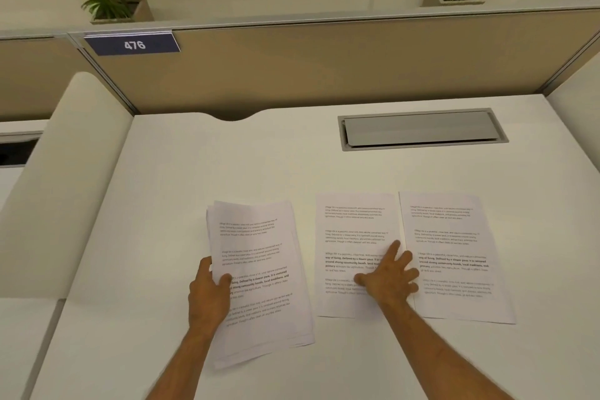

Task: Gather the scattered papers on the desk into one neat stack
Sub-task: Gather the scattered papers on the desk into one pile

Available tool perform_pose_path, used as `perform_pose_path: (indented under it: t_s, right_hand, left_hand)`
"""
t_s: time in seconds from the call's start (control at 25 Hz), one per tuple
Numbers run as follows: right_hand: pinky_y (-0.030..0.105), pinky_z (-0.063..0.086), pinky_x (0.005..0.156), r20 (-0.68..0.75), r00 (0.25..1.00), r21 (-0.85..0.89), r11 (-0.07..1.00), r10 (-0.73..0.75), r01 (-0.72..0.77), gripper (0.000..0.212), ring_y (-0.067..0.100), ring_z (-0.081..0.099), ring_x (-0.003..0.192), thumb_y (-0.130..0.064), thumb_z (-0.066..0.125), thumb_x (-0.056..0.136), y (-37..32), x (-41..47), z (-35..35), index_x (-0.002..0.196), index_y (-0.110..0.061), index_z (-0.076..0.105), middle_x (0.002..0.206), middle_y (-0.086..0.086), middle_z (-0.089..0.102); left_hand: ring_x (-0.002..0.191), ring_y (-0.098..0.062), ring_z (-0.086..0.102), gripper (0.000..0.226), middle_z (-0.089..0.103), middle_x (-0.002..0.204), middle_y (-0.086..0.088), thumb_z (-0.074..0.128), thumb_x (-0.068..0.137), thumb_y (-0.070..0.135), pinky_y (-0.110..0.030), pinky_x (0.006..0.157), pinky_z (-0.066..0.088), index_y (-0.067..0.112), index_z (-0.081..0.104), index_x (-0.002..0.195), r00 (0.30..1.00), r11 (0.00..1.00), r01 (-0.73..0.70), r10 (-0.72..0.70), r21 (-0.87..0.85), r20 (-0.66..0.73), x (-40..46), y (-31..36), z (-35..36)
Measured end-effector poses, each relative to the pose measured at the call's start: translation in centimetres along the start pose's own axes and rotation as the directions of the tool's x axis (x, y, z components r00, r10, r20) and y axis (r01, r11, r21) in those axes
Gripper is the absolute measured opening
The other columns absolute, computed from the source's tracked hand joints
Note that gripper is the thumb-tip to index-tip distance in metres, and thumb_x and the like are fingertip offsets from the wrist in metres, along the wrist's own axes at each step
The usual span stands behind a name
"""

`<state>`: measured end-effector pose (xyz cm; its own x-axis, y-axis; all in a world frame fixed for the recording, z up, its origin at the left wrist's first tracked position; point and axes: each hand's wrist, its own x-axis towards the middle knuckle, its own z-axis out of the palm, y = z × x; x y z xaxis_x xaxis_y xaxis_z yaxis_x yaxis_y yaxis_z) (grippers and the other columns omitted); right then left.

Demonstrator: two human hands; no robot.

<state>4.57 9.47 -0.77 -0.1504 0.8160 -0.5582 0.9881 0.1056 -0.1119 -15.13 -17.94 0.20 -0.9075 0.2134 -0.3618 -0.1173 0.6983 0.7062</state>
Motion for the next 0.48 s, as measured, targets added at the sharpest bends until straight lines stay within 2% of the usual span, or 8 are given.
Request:
perform_pose_path:
  t_s: [0.08, 0.12, 0.2, 0.28, 0.36, 0.4, 0.48]
  right_hand:
    - [0.051, 0.042, 0.104, -0.018, 1.000, 0.048, 0.999, 0.001, -0.001, 0.131, 0.044, 0.040, 0.132, -0.042, 0.086, 0.072, 0.0, -0.1, 0.0, 0.159, -0.012, -0.008, 0.158, 0.020, 0.019]
    - [0.049, 0.043, 0.104, -0.027, 1.000, 0.107, 0.994, -0.015, 0.018, 0.123, 0.043, 0.044, 0.131, -0.032, 0.083, 0.078, 0.2, 0.1, 0.1, 0.160, -0.011, -0.006, 0.157, 0.022, 0.025]
    - [0.047, 0.046, 0.103, -0.035, 0.997, 0.366, 0.927, -0.070, 0.078, 0.094, 0.042, 0.053, 0.128, -0.011, 0.071, 0.089, 1.0, 0.8, 0.0, 0.160, -0.014, 0.010, 0.152, 0.024, 0.042]
    - [0.045, 0.055, 0.091, -0.023, 0.988, 0.627, 0.767, -0.155, 0.135, 0.058, 0.037, 0.065, 0.112, -0.002, 0.065, 0.092, 2.0, 1.3, -1.1, 0.145, -0.015, 0.045, 0.138, 0.021, 0.060]
    - [0.043, 0.060, 0.079, 0.036, 0.974, 0.817, 0.568, -0.222, 0.099, 0.031, 0.032, 0.073, 0.095, 0.002, 0.067, 0.090, 2.8, 1.8, -2.9, 0.117, -0.012, 0.063, 0.121, 0.019, 0.072]
    - [0.043, 0.062, 0.075, 0.094, 0.963, 0.888, 0.458, -0.254, 0.034, 0.029, 0.033, 0.076, 0.092, 0.004, 0.069, 0.088, 2.9, 2.0, -3.8, 0.112, -0.012, 0.066, 0.116, 0.017, 0.076]
    - [0.043, 0.064, 0.073, 0.206, 0.905, 0.950, 0.296, -0.371, -0.095, 0.033, 0.034, 0.078, 0.095, 0.003, 0.072, 0.087, 2.9, 1.9, -5.6, 0.116, -0.013, 0.067, 0.114, 0.013, 0.078]
  left_hand:
    - [0.091, -0.027, 0.069, 0.033, 0.072, 0.120, -0.011, 0.061, 0.099, 0.007, -0.043, 0.083, 0.061, 0.018, 0.053, 0.129, 1.000, 1.000, -0.002, 0.002, -0.026, 0.006, 0.0, 0.0, -0.2]
    - [0.094, -0.029, 0.070, 0.033, 0.072, 0.121, -0.011, 0.061, 0.099, 0.007, -0.043, 0.084, 0.061, 0.018, 0.053, 0.129, 1.000, 0.999, -0.010, 0.011, -0.041, 0.009, 0.0, 0.0, -0.3]
    - [0.099, -0.032, 0.071, 0.032, 0.071, 0.122, -0.011, 0.061, 0.099, 0.006, -0.046, 0.086, 0.061, 0.018, 0.053, 0.128, 0.999, 0.997, -0.025, 0.027, -0.078, 0.024, -0.1, 0.3, -0.5]
    - [0.101, -0.032, 0.071, 0.031, 0.071, 0.120, -0.009, 0.061, 0.099, 0.006, -0.044, 0.085, 0.061, 0.021, 0.054, 0.125, 0.999, 0.990, -0.032, 0.038, -0.137, 0.038, -0.2, 0.7, -0.7]
    - [0.105, -0.030, 0.071, 0.033, 0.070, 0.117, -0.003, 0.061, 0.099, 0.004, -0.042, 0.088, 0.059, 0.026, 0.054, 0.123, 0.998, 0.975, -0.023, 0.037, -0.220, 0.060, -0.3, 1.0, -0.9]
    - [0.108, -0.029, 0.070, 0.034, 0.070, 0.118, 0.000, 0.060, 0.099, 0.003, -0.044, 0.091, 0.058, 0.027, 0.054, 0.123, 0.996, 0.963, -0.008, 0.030, -0.269, 0.080, -0.3, 1.1, -1.0]
    - [0.110, -0.027, 0.071, 0.035, 0.071, 0.121, -0.001, 0.060, 0.099, 0.002, -0.050, 0.094, 0.058, 0.027, 0.056, 0.123, 0.991, 0.933, 0.037, 0.011, -0.357, 0.133, -0.4, 1.4, -0.8]
